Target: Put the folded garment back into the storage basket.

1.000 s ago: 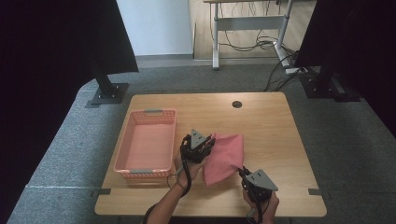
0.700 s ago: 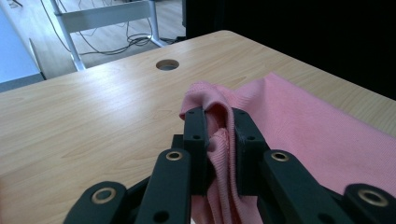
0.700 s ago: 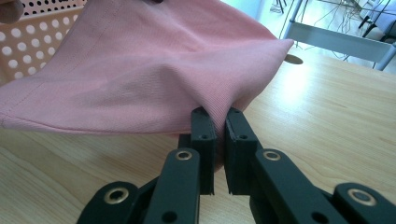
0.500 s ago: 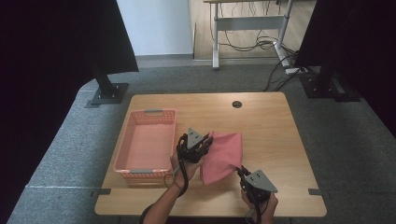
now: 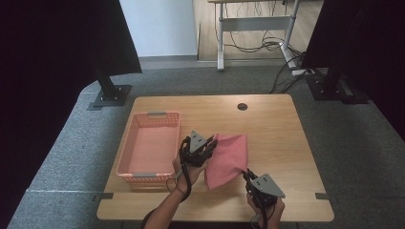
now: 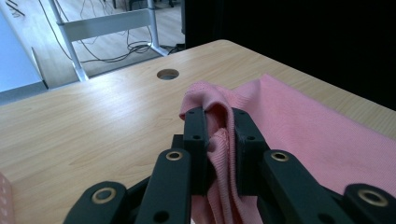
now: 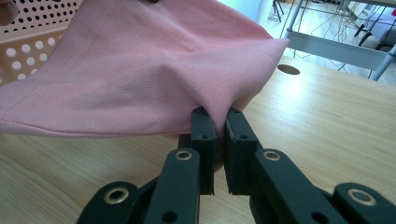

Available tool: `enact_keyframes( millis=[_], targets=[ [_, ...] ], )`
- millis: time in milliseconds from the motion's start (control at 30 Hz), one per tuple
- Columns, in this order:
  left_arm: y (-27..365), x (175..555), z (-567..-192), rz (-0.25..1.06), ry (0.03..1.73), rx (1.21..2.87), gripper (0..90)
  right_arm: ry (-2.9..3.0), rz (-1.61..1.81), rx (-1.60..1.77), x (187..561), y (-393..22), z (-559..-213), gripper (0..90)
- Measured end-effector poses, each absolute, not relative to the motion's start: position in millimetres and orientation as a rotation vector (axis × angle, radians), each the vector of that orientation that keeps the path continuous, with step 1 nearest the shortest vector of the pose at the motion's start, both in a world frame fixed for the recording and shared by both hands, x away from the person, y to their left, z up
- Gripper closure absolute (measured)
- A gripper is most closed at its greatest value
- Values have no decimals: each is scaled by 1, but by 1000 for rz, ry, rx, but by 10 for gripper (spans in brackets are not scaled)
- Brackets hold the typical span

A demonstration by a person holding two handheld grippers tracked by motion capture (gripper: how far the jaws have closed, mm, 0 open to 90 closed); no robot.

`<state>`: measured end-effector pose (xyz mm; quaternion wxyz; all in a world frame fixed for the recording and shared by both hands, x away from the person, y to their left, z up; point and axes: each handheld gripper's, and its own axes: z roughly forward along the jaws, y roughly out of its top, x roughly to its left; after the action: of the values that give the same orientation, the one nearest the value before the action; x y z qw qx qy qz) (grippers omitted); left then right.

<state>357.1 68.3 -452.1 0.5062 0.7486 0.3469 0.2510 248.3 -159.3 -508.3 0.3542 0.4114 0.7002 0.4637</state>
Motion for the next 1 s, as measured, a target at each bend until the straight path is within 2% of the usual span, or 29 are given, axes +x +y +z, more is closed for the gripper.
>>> enact_keyframes(
  millis=[1000],
  targets=[
    [88, 354, -435, 642, 846, 1783, 781, 1800, 1225, 1026, 249, -142, -495, 841]
  ],
)
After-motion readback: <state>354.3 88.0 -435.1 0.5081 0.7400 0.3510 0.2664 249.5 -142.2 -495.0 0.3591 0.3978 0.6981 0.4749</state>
